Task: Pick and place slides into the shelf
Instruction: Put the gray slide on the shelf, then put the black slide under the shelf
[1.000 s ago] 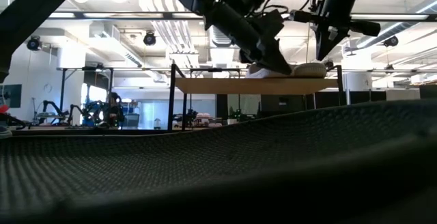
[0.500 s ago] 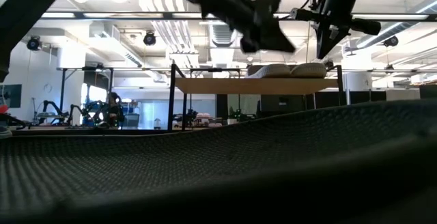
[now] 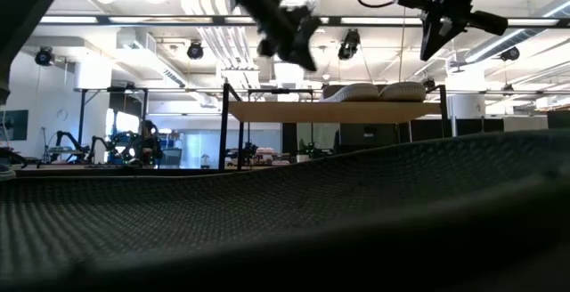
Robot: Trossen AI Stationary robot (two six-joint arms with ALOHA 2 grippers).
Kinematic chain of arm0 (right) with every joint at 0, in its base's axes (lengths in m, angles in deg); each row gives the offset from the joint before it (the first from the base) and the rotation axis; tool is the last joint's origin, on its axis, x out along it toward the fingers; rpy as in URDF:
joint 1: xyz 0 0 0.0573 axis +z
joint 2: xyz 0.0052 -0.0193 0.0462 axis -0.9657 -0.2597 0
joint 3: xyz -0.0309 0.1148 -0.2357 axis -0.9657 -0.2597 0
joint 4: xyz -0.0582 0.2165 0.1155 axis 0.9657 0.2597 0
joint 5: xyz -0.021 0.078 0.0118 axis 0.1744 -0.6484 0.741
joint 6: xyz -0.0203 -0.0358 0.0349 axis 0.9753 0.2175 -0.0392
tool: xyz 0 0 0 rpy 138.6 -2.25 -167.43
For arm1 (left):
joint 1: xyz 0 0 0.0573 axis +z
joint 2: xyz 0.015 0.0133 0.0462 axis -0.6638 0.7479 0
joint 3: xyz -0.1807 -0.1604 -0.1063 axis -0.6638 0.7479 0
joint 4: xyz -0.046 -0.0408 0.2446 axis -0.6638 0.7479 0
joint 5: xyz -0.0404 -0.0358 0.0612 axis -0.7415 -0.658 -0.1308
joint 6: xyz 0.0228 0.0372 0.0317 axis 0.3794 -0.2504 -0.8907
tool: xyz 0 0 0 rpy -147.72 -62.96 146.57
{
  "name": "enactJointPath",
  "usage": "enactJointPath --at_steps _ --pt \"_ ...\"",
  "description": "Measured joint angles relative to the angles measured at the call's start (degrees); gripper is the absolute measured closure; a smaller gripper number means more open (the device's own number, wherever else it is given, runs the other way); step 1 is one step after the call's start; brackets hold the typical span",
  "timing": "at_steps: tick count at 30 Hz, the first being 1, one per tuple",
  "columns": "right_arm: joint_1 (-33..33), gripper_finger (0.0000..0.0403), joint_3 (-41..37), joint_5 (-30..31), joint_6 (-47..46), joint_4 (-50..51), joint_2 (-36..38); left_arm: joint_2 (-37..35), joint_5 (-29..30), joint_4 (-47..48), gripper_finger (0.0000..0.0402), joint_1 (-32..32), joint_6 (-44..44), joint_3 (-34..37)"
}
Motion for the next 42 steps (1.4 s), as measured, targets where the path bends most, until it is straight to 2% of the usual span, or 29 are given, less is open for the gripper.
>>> enactJointPath --at_steps 7,10,20,24,31,35,39,42 --pt "0.02 0.0394 -0.1 0.4 0.04 -0.06 -1.0 3.51 -3.29 -1.22 0.0389 7.47 2.31 -0.11" --pt "0.02 0.0394 -0.16 0.41 0.74 -0.07 -1.62 4.99 -5.33 -3.23 0.0389 7.6 1.69 -0.07" --pt "0.02 0.0394 -0.18 0.41 1.26 0.0 -1.22 8.09 -6.7 -9.3 0.0389 6.68 0.75 -0.2" --pt "0.02 0.0394 -0.18 0.4 1.27 0.12 -1.22 9.15 -10.51 -11.79 0.0389 6.72 0.73 -0.2" --pt "0.02 0.0394 -0.18 0.37 1.44 0.66 -1.22 9.77 -10.7 -13.03 0.0389 6.68 1.01 -0.2" --pt "0.02 0.0394 -0.18 0.33 1.25 2.24 -1.13 8.64 -10.78 -8.73 0.0389 6.68 0.05 -0.15" --pt "0.65 0.0394 -0.2 -0.02 1.61 3.15 -0.16 5.32 -8.96 -0.06 0.0389 6.53 -6.23 -0.09" --pt "3.33 0.0394 -0.2 0.25 7.05 -0.18 1.28 1.26 -9.44 7.79 0.0389 6.21 -8.89 -0.07"
